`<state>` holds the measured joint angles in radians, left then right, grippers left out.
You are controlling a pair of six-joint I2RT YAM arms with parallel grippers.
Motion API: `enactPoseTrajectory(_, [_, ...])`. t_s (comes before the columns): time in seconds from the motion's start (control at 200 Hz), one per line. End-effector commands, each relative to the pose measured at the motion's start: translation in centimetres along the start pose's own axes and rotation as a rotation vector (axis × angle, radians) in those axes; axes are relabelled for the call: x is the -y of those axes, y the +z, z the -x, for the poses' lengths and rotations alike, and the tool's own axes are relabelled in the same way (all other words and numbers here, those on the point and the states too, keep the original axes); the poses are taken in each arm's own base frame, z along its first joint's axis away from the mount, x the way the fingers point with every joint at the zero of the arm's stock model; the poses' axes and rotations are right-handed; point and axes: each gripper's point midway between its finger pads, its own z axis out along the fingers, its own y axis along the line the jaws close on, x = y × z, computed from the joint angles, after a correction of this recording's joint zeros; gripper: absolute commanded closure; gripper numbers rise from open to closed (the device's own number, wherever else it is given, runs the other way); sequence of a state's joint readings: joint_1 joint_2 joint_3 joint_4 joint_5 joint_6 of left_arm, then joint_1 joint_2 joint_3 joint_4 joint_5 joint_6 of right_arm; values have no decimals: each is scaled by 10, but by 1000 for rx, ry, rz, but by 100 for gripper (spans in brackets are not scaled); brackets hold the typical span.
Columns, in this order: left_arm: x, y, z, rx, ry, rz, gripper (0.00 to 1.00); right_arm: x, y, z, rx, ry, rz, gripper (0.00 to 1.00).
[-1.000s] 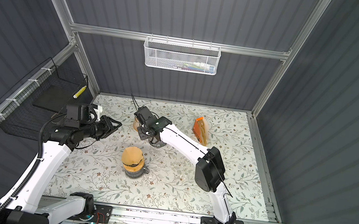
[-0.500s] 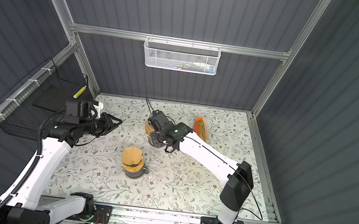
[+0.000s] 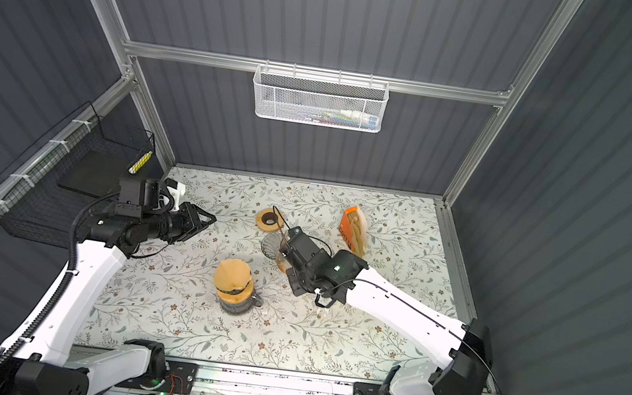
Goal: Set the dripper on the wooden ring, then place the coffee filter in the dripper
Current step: 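Carry the pitcher with the right gripper toward the robot and set it down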
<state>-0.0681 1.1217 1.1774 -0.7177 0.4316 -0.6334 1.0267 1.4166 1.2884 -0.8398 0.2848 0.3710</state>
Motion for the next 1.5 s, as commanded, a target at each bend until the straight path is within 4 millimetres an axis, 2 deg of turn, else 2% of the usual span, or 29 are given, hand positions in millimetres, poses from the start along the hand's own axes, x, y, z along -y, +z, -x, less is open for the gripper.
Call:
enactPoseTrajectory(0.0, [-6, 0, -9, -26, 18, 2, 63, -6, 0, -17, -19, 4, 1, 100])
enactPoseTrajectory(0.125, [-7, -1, -8, -18, 21, 8, 63, -13, 6, -40, -67, -3, 13, 100])
enactPoseTrajectory(0.325, [-8, -2, -10, -28, 29, 20, 63, -17, 11, -65, -99, -1, 29, 100])
enactPoseTrajectory(0.605, [-16, -4, -12, -20, 35, 61, 63, -19, 30, -99, -139, 4, 41, 100])
enactPoseTrajectory(0.896, [-21, -4, -12, -18, 30, 81, 63, -27, 43, -118, -186, -15, 70, 100])
enactPoseTrajectory(1.496, [-26, -4, -13, -8, 15, 102, 63, -38, 61, -135, -265, -44, 95, 100])
